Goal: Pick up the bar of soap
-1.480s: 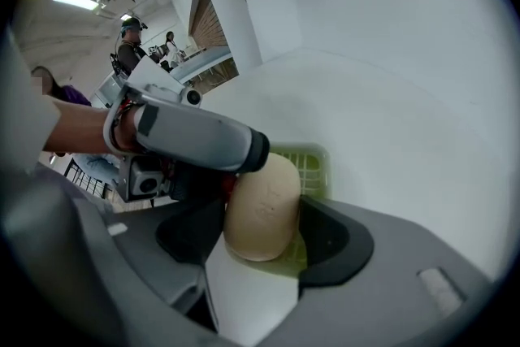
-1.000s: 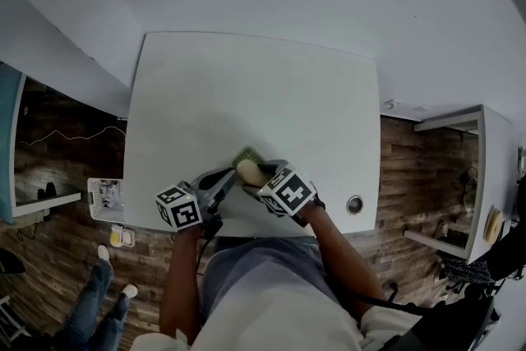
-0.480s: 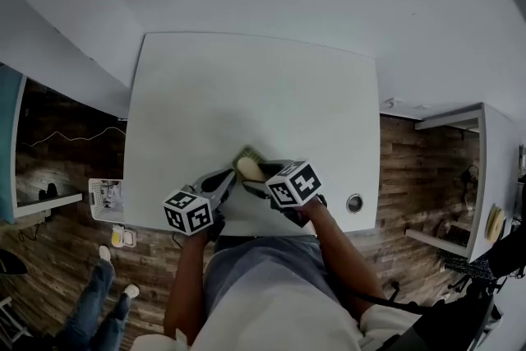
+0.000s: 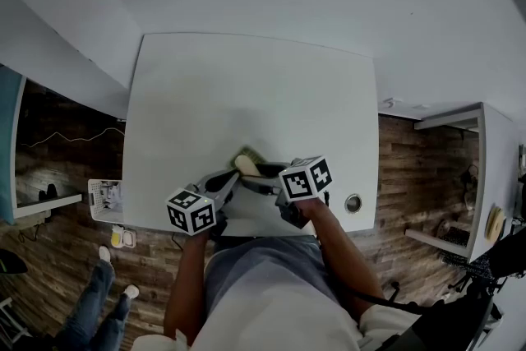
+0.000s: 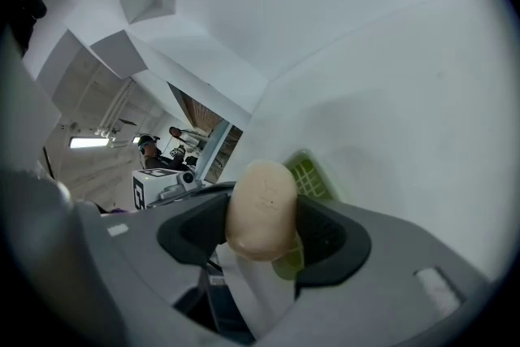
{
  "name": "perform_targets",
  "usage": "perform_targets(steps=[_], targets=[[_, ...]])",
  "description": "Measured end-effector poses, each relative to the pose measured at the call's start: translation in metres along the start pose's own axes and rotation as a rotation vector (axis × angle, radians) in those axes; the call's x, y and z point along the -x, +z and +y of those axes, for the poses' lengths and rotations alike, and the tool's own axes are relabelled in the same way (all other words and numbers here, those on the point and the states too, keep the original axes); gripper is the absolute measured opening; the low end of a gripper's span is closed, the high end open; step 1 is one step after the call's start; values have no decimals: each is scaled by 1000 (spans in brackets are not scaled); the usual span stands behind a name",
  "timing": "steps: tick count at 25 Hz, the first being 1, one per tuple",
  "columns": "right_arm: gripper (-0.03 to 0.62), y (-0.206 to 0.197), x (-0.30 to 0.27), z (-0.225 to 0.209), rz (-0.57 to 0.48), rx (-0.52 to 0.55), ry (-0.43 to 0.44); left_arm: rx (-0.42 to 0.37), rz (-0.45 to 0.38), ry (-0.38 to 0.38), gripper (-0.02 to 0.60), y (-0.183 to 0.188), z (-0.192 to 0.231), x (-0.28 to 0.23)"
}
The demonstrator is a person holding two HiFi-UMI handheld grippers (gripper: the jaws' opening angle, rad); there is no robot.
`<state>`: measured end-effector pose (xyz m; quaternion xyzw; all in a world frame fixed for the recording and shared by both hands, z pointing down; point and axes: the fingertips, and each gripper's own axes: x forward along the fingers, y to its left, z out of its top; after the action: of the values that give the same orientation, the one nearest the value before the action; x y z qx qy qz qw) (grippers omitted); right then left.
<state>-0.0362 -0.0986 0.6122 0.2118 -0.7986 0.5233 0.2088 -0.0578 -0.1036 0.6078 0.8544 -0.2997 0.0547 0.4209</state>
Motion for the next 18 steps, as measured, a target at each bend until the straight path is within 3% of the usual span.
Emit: perform_targets(steps=[3,8,13,18], targets=[[273,7,7,8,-50,-31,62,-9,-21,-8,-2,6,-6,1],[273,43,32,35,-253,-133,238,-70,-73,-16,-2,30,-24,4],[273,72,56,50,-400,-149,239,-148,-133,12,-2,59,-41,11],[273,81,77,69,-457,-105,206,-234,-151,76,-2,78,-61,17]])
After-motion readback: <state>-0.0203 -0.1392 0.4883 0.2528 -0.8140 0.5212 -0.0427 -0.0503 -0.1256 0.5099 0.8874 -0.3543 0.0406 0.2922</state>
